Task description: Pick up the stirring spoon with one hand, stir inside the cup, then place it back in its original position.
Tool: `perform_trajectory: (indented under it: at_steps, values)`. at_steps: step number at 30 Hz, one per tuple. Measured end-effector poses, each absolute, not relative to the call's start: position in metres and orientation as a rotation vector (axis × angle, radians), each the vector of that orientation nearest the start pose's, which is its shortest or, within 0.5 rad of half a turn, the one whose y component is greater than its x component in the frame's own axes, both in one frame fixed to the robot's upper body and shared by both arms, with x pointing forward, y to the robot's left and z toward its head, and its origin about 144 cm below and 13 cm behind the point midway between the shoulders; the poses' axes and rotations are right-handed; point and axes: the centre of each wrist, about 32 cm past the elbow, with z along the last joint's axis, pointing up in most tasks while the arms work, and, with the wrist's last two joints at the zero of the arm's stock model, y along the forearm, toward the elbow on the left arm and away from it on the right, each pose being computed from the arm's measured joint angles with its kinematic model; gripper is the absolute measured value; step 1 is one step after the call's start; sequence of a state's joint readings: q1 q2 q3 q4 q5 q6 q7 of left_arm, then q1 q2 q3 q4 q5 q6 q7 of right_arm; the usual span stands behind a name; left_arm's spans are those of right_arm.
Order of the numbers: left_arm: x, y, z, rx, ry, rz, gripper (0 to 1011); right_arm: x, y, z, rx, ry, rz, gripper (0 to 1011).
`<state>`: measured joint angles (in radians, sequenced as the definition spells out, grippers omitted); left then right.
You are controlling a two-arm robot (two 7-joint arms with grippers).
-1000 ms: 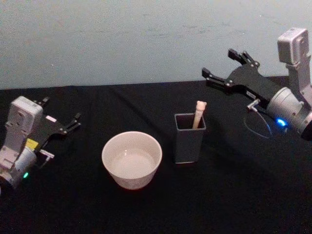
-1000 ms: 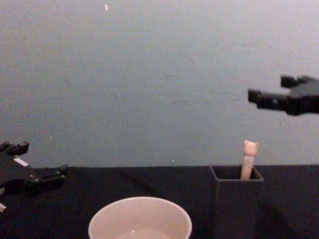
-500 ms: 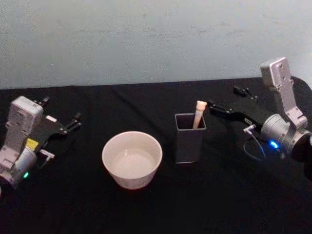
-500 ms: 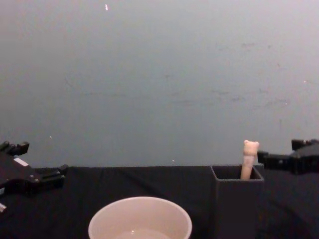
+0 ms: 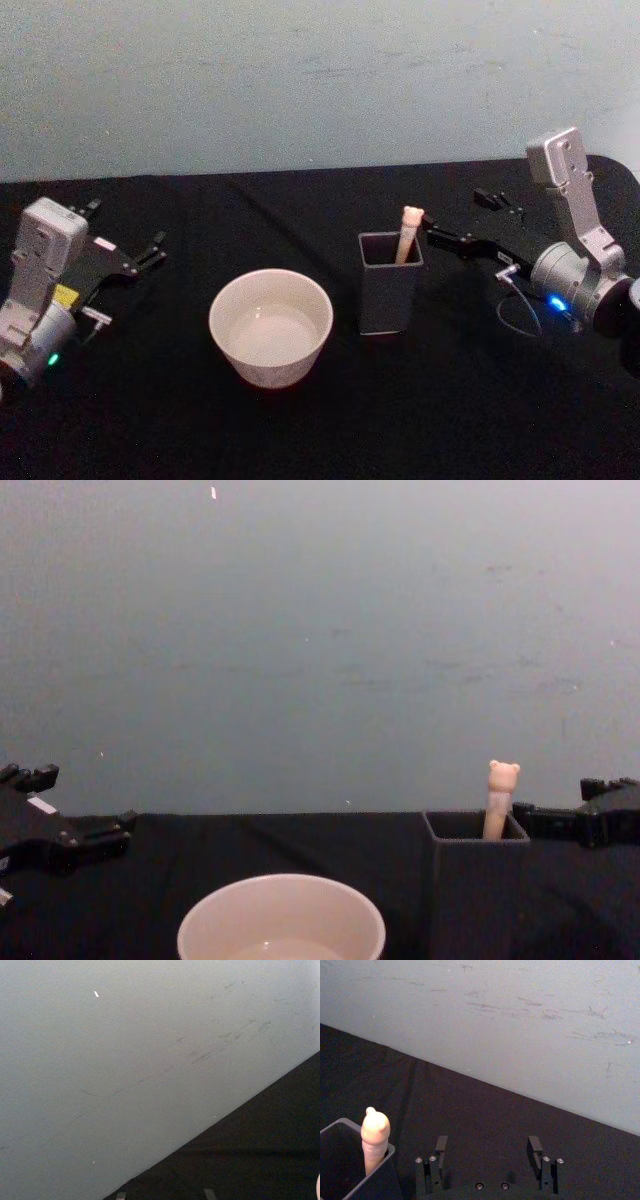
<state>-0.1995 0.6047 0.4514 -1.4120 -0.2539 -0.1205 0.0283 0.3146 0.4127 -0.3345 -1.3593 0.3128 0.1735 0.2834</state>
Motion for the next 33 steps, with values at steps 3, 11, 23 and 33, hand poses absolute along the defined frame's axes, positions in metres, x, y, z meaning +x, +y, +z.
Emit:
perform_trajectory:
  at_steps: [3,11,23,33]
  values:
    - [0.4886,0.3097,1.1398,0.304,-0.285,1.248,1001,0.5345,-0.2782,1.1746,-0.266,0.027,-1.082,1000]
    - [0.4886,0.3097,1.1398,0.305,-0.285,1.248,1001,0.5345,-0.2780,1.1751,-0.264,0.024,-1.082,1002]
    - [0.4886,0.3097,1.1398,0.304,-0.285,1.248,1001,0.5345,-0.2782,1.1756,-0.262,0.023,-1.082,1002]
    - [0.4886,0.3097,1.1398,0.304,-0.285,1.248,1001,0.5345,-0.2782,1.1757,-0.261,0.022,-1.082,1002]
